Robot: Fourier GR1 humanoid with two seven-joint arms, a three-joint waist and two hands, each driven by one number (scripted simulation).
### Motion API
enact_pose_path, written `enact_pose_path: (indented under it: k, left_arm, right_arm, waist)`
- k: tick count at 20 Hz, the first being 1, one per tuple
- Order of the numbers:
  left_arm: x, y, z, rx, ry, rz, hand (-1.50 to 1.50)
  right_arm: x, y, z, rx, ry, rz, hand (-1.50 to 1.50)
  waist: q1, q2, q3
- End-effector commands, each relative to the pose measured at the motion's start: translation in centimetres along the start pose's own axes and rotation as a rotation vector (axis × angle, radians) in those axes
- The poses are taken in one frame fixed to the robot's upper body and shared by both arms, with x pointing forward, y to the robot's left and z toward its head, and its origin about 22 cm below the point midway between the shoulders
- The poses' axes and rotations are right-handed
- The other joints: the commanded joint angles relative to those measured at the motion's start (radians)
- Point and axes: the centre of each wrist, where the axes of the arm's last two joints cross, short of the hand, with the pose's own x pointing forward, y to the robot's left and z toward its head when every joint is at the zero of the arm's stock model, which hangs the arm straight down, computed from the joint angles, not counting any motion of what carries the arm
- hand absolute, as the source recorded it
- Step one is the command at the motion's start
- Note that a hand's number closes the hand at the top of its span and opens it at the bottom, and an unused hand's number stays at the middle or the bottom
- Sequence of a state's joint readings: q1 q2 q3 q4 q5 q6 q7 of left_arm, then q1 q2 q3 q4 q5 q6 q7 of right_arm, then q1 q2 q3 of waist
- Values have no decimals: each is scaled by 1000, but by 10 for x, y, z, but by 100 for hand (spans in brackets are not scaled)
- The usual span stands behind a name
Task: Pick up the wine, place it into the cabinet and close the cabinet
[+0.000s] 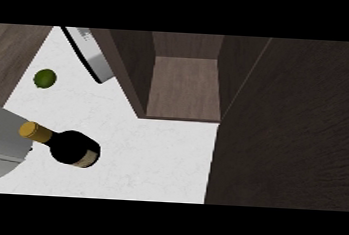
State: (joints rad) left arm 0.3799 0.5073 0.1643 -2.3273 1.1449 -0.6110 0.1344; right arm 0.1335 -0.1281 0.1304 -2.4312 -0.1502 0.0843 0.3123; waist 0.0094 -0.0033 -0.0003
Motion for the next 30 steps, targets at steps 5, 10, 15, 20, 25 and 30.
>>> enact_pose_path:
  k: [5, 10, 15, 20, 25, 30]
  left_arm:
    - [27, -25, 2, -4, 0, 23, -150]
    - [37, -26, 5, 40, 3, 9, -150]
    - [29, -3, 16, 93, 1, 2, -150]
    - [37, -13, 12, 163, 60, 32, -150]
    - [25, 6, 18, 220, 42, 3, -150]
    - [47, 37, 22, 275, 25, -50, -150]
  right_arm:
    - [33, 12, -6, -5, 0, -28, -150]
    - [21, 2, -7, 6, 6, -28, -150]
    - [42, -1, 4, 19, -9, -14, -150]
    - [33, 16, -15, 11, 3, -28, -150]
    - [35, 13, -23, 4, 5, -38, -150]
    - [49, 20, 2, 32, -18, -36, -150]
  waist:
    - [6, 0, 0]
    - [-1, 1, 1]
    - [-8, 1, 0]
    - [-4, 2, 0]
    - [-7, 3, 0]
    - [-16, 1, 0]
